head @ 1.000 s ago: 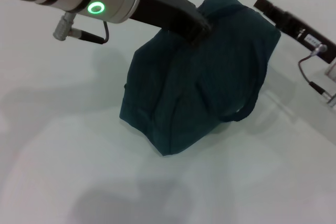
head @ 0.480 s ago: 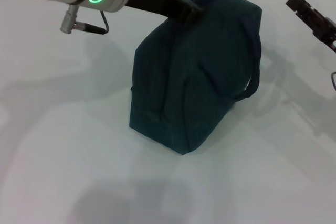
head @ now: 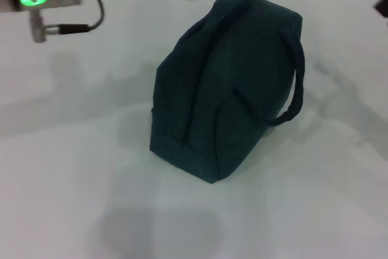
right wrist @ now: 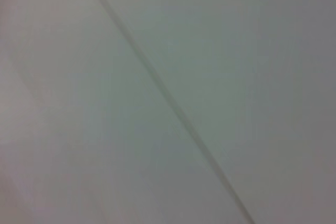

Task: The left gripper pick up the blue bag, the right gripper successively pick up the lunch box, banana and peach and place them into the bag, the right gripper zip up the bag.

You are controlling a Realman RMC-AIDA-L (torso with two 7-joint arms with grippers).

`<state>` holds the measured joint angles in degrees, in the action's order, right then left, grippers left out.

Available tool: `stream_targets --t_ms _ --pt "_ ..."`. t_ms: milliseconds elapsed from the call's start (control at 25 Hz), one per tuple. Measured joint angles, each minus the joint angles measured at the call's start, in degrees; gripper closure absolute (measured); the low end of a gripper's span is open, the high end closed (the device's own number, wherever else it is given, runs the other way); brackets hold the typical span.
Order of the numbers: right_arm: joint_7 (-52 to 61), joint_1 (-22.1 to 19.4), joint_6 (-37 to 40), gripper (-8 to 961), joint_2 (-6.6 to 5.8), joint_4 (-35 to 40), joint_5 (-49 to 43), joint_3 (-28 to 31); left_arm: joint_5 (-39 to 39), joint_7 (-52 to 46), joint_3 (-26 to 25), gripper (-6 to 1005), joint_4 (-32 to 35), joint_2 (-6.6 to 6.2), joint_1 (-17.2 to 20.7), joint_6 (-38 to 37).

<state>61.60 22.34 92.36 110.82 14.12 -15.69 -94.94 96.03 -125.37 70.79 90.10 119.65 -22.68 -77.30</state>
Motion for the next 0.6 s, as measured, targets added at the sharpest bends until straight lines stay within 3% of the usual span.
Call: stream_targets --t_ms 160,280,360,480,600 --pt "-3.9 -0.61 11.02 125 -4.43 0.08 -6.26 0.09 -11.18 16.22 -5.38 390 -6.21 -0.05 6.13 -5.13" --pt "-7.2 -0.56 17.86 90 -7.33 0.15 -13.29 0.09 -12.6 25.63 -8.5 335 -10.91 -0.22 10.1 -10.18" --pt "-9.0 -0.43 19.84 91 -8.53 0.19 -18.01 0.11 -12.45 32.27 -10.76 299 -15.33 -0.29 12.22 -14.01" --pt "-11.11 -0.24 19.24 93 -8.84 0.26 -24.32 0.12 -12.3 41.76 -14.41 240 -23.13 -0.3 14.96 -18.23" --pt "-12.92 -0.63 15.4 93 -7.9 0.09 -29.47 0.12 -11.0 49.5 -16.33 170 -31.1 -0.36 16.82 -19.67"
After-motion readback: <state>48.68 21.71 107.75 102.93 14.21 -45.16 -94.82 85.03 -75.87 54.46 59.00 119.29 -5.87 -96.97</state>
